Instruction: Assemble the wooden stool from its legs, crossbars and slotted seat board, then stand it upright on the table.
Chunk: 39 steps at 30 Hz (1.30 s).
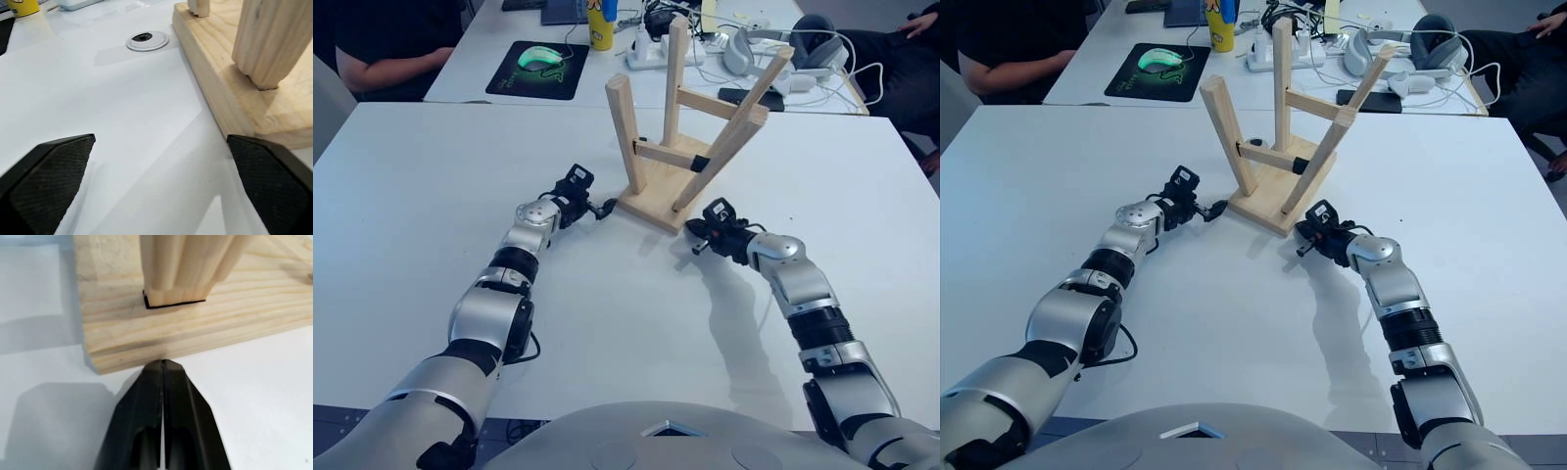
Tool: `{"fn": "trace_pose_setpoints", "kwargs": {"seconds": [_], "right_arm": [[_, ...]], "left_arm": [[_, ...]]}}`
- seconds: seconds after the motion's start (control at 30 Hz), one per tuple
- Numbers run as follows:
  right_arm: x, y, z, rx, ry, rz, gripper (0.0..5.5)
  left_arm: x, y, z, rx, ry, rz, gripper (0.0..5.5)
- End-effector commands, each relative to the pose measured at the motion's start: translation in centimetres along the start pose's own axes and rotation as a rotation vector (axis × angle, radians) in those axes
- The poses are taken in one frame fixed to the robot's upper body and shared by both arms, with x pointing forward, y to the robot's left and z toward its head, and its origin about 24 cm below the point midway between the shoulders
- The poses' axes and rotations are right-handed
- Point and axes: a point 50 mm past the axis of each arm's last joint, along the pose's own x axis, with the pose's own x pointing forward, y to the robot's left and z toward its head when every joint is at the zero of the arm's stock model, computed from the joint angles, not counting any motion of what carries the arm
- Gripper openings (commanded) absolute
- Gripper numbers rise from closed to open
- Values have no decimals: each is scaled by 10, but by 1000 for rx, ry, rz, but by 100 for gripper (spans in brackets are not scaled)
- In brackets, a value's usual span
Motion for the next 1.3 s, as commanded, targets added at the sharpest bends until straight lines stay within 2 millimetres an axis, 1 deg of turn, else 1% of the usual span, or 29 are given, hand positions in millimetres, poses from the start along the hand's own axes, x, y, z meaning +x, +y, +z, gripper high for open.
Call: {"fn": "trace_pose_setpoints", "kwargs": {"seconds": [0.03, 0.13, 0.23, 0.33, 0.47, 0.57, 0.67, 0.73, 0.87, 0.93, 1.03, 1.17, 1.3], "right_arm": [[-4, 26, -18, 44, 34, 200, 1], [-10, 32, -24, 20, 59, 250, 1], [-14, 40, -29, 11, 79, 305, 1], [-20, 46, -31, 3, 87, 346, 1], [-26, 47, -32, 1, 88, 378, 1], [-30, 38, -37, -20, 117, 351, 1], [-34, 28, -38, -27, 123, 316, 1], [-36, 26, -38, -30, 126, 313, 1], [-41, 22, -31, -45, 129, 328, 1], [-44, 19, -28, -53, 133, 326, 1], [-45, 7, -22, -61, 114, 266, 1], [-40, -15, -8, -30, 17, 109, 1], [-37, -35, 14, 24, -123, -54, 1]], "left_arm": [[1, -25, 10, -7, -64, -192, 500], [-5, -35, 12, 11, -57, -263, 500], [-13, -47, 19, 20, -66, -328, 500], [-27, -59, 26, 12, -69, -405, 500], [-47, -76, 27, -5, -25, -515, 500], [-57, -84, 25, -10, 2, -539, 500], [-67, -74, 21, -30, 34, -488, 500], [-72, -69, 18, -34, 57, -476, 500], [-82, -60, 11, -2, 118, -451, 500], [-85, -59, 9, 3, 137, -464, 500], [-87, -61, 11, -1, 133, -478, 500], [-81, -67, 18, -13, 97, -480, 500], [-73, -75, 22, -23, 75, -489, 500]]}}
